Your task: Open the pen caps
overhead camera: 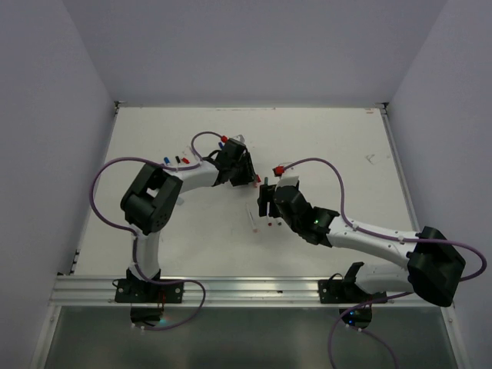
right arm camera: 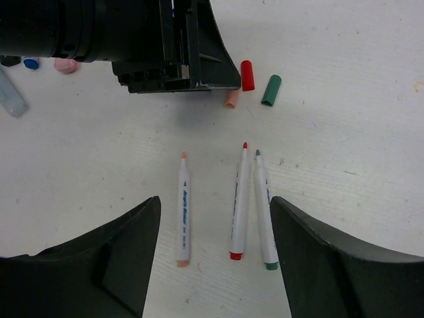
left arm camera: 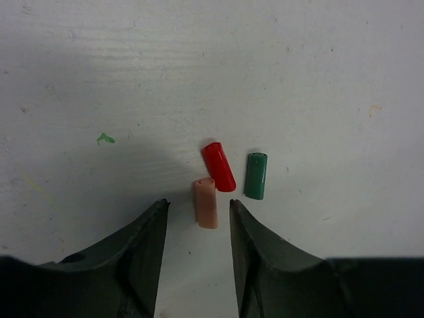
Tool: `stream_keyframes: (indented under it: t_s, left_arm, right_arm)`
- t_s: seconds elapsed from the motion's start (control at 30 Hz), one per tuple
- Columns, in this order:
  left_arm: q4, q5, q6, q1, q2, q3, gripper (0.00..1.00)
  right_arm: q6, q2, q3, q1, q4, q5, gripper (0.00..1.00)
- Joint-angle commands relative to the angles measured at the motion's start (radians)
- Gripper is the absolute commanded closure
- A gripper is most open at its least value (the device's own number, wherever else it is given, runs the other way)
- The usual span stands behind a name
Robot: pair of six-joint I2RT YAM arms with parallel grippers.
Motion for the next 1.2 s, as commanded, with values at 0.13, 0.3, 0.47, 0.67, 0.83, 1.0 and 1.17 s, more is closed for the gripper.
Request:
stream_keyframes:
  t_s: [0.13, 0.3, 0.47, 0.67, 0.83, 1.0, 1.17]
  left_arm:
    - [-0.025, -0.063, -0.002, 0.000, -0.091, 0.007, 0.39]
    - [-0.026, -0.111, 0.009, 0.038, -0.235, -0.068, 0.16]
    - [-0.081, -0.167, 0.055, 0.136, -0.413, -0.127, 0.02]
    - [-0.155, -0.270, 0.118, 0.229, -0.548, -0.189, 0.00]
    - [-0.185, -0.286, 0.144, 0.244, -0.633, -0.231, 0.00]
    - [-0.215, -0.299, 0.167, 0.246, -0.709, -0.286, 0.00]
    - [-0.224, -0.316, 0.175, 0.246, -0.808, -0.357, 0.01]
  right_arm:
    - [-0.060, 0.030, 0.049, -0.011, 0.049, 0.043, 0.29]
    - [-0.106, 0.116, 0.125, -0.037, 0.064, 0.000, 0.28]
    - [-0.163, 0.243, 0.254, -0.081, 0.078, -0.080, 0.28]
    - [-0.212, 0.433, 0.418, -0.141, 0.082, -0.195, 0.28]
    - [-0.299, 0.661, 0.639, -0.165, 0.053, -0.253, 0.30]
    - [-0.336, 0.835, 0.823, -0.181, 0.027, -0.253, 0.38]
    - [-0.330, 0.990, 0.961, -0.195, -0.020, -0.238, 0.40]
